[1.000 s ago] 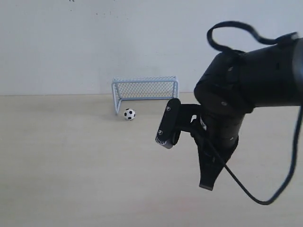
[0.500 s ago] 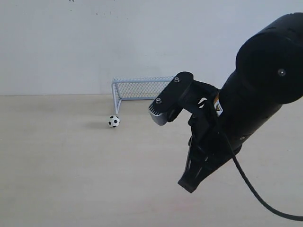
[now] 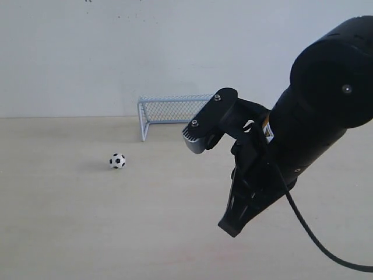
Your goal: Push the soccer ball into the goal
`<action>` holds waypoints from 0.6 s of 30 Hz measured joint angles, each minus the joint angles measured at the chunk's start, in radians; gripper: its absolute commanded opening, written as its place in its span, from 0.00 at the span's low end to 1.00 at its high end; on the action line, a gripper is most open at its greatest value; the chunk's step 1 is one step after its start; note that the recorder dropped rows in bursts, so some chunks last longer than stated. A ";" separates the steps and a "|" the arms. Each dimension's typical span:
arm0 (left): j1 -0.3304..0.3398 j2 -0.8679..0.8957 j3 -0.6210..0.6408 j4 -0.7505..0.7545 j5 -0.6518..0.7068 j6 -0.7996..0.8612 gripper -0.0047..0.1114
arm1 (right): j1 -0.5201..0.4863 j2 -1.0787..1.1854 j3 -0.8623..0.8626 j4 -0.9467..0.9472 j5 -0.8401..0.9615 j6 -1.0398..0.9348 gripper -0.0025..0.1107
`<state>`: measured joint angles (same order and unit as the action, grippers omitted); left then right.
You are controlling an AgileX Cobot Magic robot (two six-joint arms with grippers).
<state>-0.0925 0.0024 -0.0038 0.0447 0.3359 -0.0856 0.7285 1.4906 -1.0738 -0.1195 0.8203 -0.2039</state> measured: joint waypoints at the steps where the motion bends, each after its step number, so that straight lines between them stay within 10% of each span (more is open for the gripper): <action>1: 0.000 0.000 0.000 0.000 0.000 0.000 0.08 | 0.000 0.000 0.000 0.000 0.000 0.000 0.02; 18: 0.000 0.000 0.000 0.000 0.000 0.000 0.08 | 0.000 0.000 0.000 0.007 0.000 0.006 0.02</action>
<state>-0.0925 0.0024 -0.0038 0.0447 0.3359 -0.0856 0.7285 1.4906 -1.0738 -0.1129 0.8203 -0.1976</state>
